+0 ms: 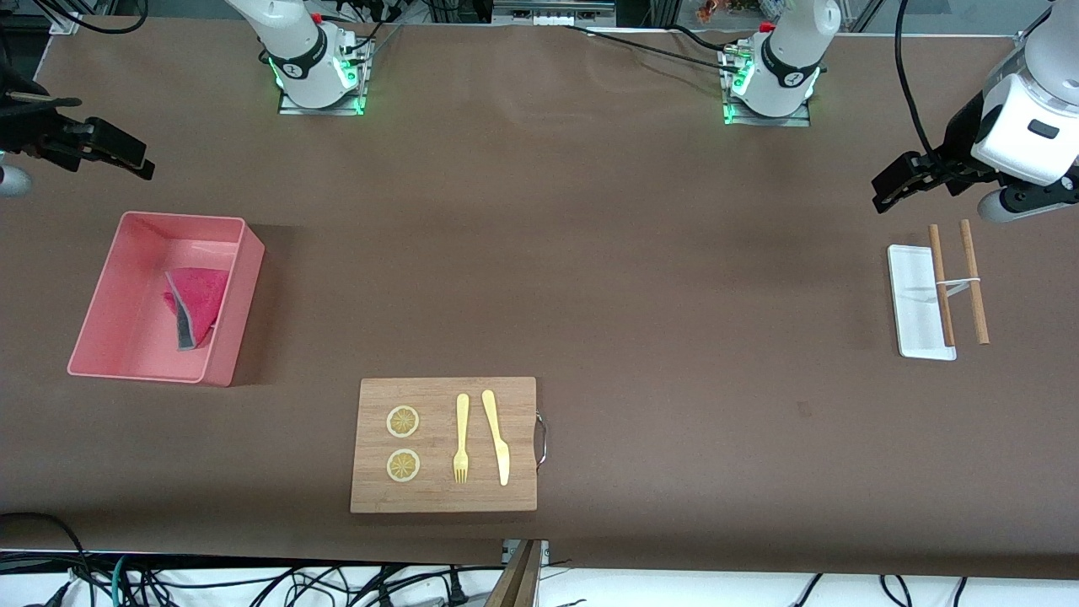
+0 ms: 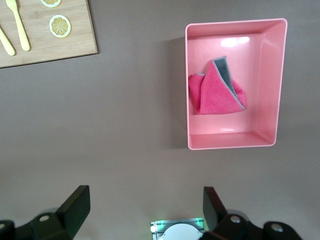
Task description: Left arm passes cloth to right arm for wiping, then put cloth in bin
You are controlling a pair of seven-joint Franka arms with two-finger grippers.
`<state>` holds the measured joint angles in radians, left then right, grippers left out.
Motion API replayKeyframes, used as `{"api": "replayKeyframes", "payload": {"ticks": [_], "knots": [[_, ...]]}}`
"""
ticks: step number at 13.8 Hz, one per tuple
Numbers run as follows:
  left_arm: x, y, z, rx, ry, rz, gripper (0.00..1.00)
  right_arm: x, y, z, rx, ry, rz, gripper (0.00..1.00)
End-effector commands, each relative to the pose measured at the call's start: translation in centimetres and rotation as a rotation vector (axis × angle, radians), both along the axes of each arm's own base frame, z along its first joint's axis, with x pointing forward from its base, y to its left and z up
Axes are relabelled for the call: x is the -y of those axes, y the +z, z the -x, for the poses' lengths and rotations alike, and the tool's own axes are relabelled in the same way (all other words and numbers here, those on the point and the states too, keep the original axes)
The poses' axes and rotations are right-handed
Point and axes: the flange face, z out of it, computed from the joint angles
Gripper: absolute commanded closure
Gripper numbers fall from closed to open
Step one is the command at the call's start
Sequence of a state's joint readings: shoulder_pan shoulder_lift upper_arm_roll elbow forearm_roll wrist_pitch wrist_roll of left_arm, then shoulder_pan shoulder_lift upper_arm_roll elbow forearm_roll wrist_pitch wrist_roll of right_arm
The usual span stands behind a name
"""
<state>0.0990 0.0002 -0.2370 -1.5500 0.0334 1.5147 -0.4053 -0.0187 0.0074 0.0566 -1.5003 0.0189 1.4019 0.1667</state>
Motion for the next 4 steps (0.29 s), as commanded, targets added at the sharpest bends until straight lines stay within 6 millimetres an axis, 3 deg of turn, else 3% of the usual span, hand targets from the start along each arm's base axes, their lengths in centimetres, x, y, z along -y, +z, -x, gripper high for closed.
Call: {"api": "replayKeyframes", "payload": {"ticks": [1,4], "knots": [[0.18,0.4,-0.28,0.016,-0.012,-0.016,0.0,0.49,-0.42,0.07,-0.015,-0.029,0.011,0.0],[0.44,0.4,-0.25,0.017,-0.015,-0.016,0.0,0.18,-0.14,-0.1,-0.009,-0.022,0.018,0.0]]}}
